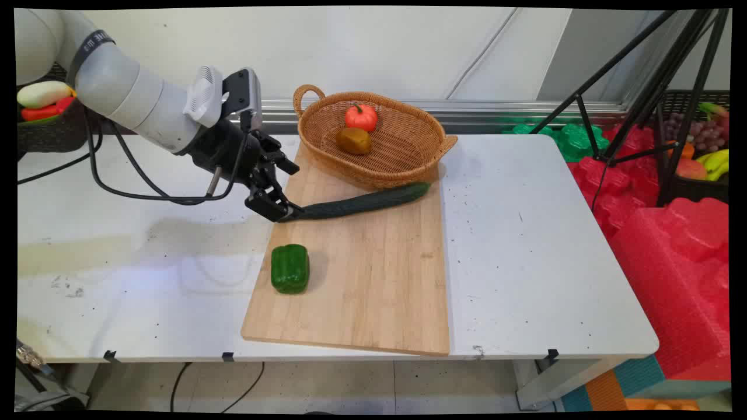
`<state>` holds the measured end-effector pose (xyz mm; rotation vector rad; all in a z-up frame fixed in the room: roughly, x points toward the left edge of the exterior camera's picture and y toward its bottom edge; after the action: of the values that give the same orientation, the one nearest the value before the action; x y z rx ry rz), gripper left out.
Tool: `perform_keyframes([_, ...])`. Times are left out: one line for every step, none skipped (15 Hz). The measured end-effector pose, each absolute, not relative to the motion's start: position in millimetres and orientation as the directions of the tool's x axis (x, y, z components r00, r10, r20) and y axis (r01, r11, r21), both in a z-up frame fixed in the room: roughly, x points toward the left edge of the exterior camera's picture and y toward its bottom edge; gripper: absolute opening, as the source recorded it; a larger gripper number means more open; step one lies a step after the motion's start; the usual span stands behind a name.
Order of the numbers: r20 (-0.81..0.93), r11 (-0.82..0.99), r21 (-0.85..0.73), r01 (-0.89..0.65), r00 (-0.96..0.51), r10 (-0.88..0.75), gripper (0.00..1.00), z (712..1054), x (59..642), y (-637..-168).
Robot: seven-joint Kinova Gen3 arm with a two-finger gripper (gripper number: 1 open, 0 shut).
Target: Pick up the cucumber from the cutting board
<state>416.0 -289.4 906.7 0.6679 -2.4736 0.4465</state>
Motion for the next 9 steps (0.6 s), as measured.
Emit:
perform_keyframes([0.570, 0.823, -0.173, -0.542, -0.736, -0.365, 1.00, 906.7, 416.2, -289.1])
perform_keyframes([0.570, 0.822, -0.174, -0.542, -0.737, -0.364, 1.00, 906.8, 416.5, -288.8])
perform_keyframes([0.569, 0.822, -0.175, -0.541, -0.737, -0.364, 1.00, 906.8, 416.6, -288.6])
perform_keyframes([0.568, 0.822, -0.176, -0.541, -0.738, -0.364, 1.00, 906.9, 416.8, -288.5])
perform_keyframes([0.568, 0.822, -0.177, -0.541, -0.739, -0.364, 1.00, 907.0, 416.8, -288.3])
perform_keyframes([0.567, 0.822, -0.179, -0.540, -0.740, -0.363, 1.00, 907.1, 416.9, -288.1])
perform_keyframes([0.567, 0.822, -0.180, -0.540, -0.740, -0.362, 1.00, 907.2, 417.0, -288.1])
perform_keyframes([0.566, 0.822, -0.182, -0.540, -0.741, -0.362, 1.00, 907.4, 417.1, -288.1])
perform_keyframes([0.565, 0.821, -0.184, -0.541, -0.742, -0.362, 1.00, 907.4, 417.1, -288.1])
